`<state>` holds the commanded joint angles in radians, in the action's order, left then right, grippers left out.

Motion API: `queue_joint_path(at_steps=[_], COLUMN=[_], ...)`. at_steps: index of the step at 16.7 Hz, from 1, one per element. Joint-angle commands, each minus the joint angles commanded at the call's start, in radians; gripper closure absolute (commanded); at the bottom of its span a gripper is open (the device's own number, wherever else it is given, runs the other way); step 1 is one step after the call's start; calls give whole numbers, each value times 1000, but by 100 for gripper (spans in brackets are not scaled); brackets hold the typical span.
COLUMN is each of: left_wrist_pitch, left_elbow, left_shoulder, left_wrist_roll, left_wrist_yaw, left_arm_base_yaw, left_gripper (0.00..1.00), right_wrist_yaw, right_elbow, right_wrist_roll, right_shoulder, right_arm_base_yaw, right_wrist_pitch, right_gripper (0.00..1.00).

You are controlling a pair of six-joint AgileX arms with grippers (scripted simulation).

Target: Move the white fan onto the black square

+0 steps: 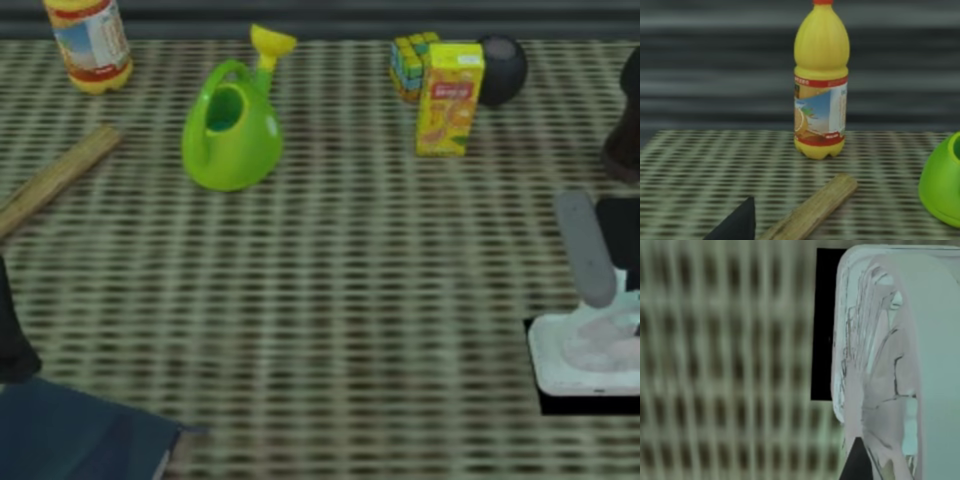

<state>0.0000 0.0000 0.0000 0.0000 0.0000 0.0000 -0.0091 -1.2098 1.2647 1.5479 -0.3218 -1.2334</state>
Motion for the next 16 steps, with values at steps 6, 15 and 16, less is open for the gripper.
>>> queue_joint_path(at_steps=[6,15,16], left_wrist_pitch=[0,0,0], left_elbow=[0,0,0], left_shoulder=[0,0,0], left_wrist_roll=[0,0,0], left_wrist_yaw=[0,0,0], left_arm_base_yaw=[0,0,0], left_gripper=[0,0,0], right_wrist_yaw=[0,0,0], right_elbow=[0,0,0], right_wrist_roll=[0,0,0], right_shoulder=[0,0,0], right_arm_base_yaw=[0,0,0], right_wrist_pitch=[0,0,0], right_gripper=[32,0,0])
